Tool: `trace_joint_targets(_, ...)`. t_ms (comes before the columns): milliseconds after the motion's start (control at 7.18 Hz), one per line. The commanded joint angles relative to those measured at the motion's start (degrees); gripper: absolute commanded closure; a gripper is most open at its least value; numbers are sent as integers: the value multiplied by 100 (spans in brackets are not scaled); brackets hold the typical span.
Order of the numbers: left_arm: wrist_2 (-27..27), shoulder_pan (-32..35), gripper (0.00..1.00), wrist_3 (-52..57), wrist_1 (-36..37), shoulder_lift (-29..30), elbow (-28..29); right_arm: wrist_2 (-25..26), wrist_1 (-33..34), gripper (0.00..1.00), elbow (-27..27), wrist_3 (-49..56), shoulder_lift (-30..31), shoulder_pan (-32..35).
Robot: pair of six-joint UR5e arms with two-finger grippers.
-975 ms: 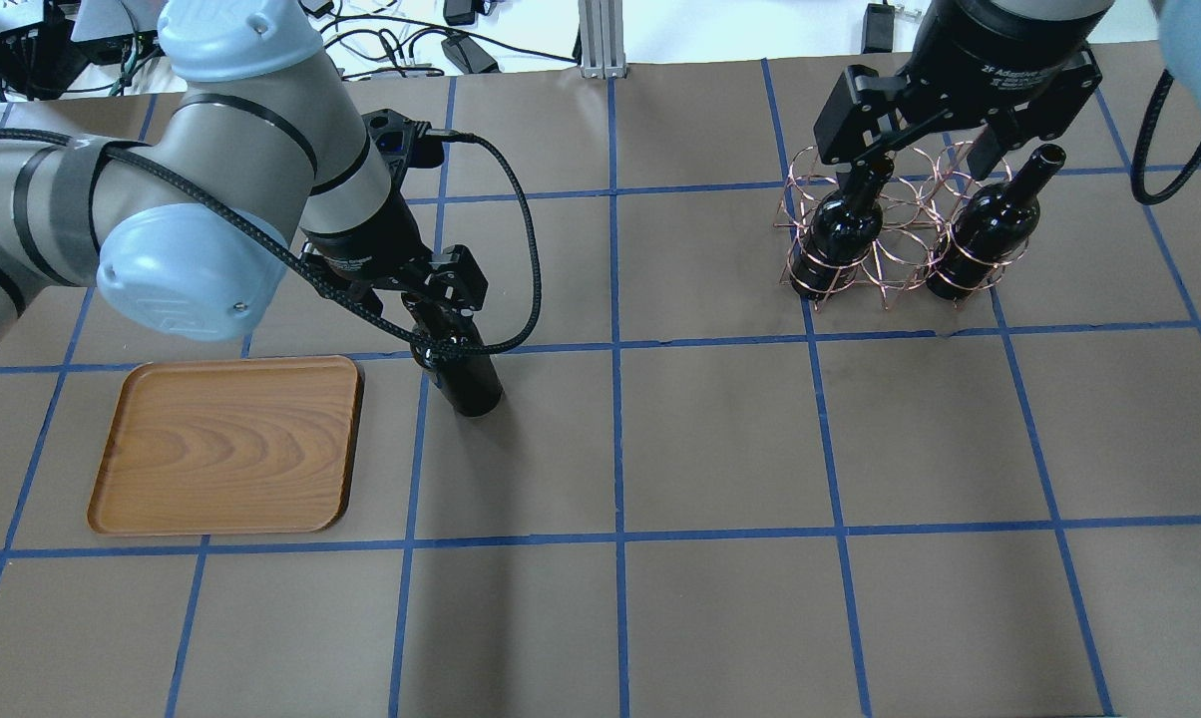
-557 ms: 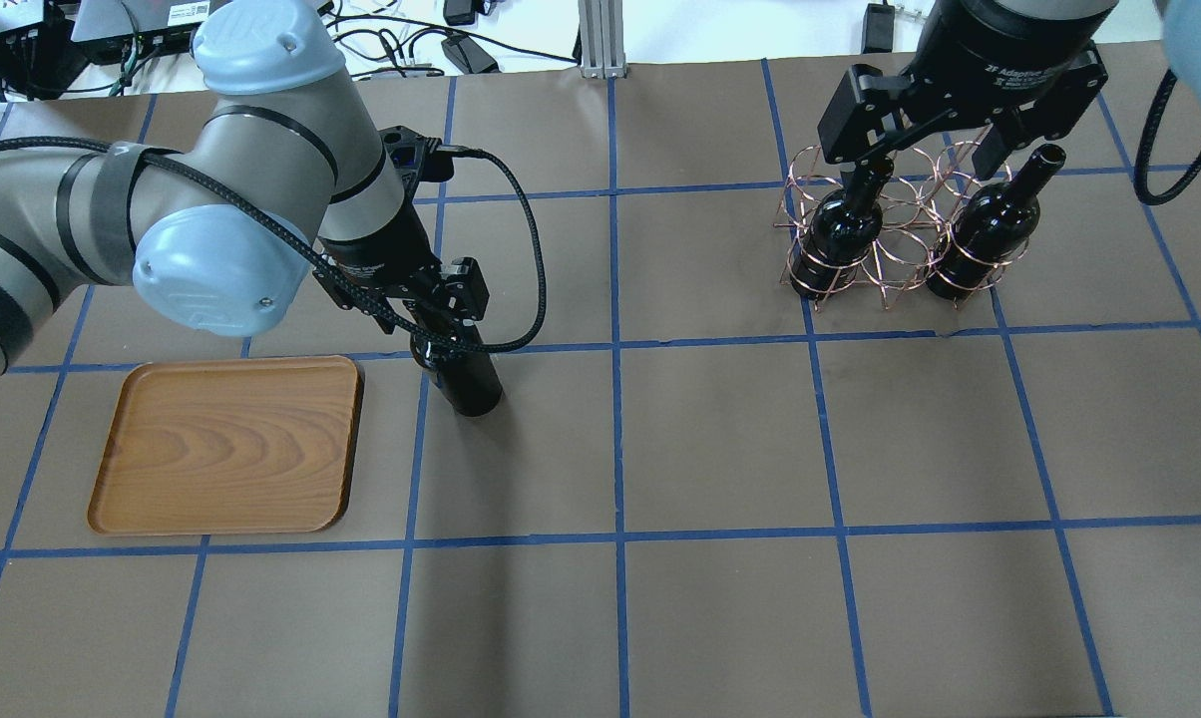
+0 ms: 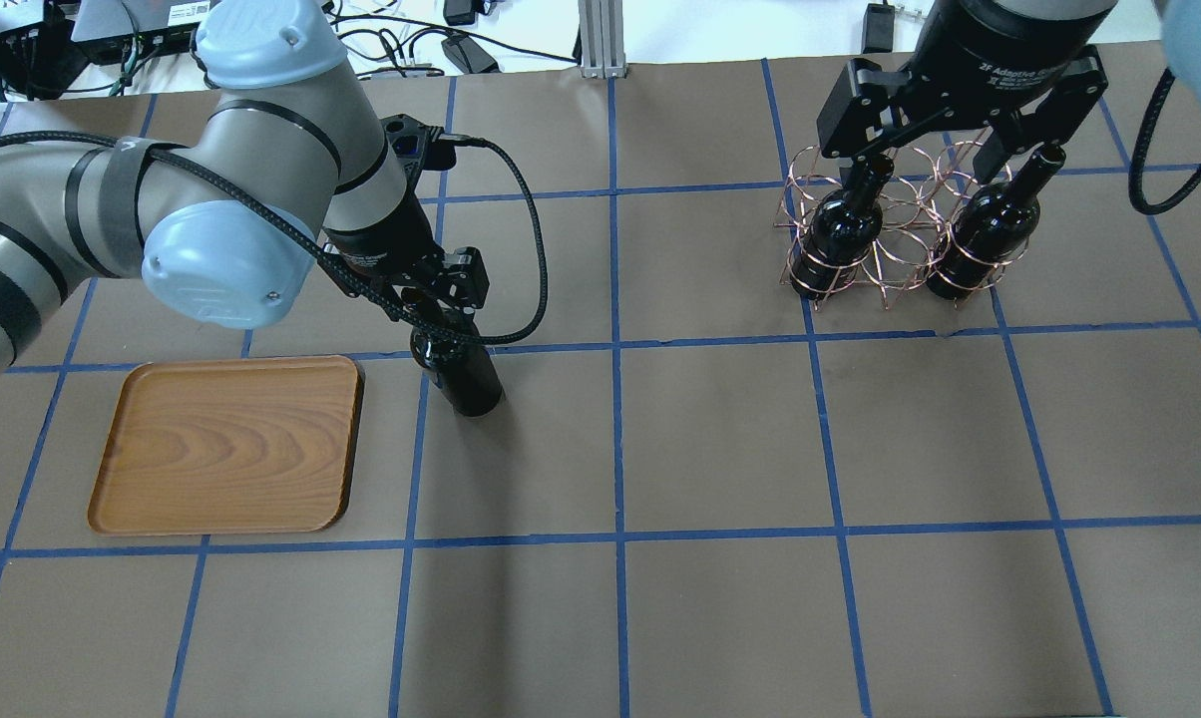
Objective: Take wine from basket and place on tray
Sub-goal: 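Lower the left gripper onto the bottle neck and close it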
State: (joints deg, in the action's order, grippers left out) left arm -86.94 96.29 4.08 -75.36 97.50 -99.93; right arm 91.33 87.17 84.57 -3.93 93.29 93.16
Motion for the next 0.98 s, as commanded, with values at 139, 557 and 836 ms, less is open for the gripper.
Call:
trace_joint_targets(139,2,12,26,-4,-66,-29,-27,7,-7,0,7,-12,-4,1)
trace_joint_targets(557,-7,13,31,-4,-75,-12,-18,8,-7,0,7,-12,-4,1)
trace_joint_targets(836,11,13,77,-4,-75,-3,-9,8,-7,0,7,-12,-4,1)
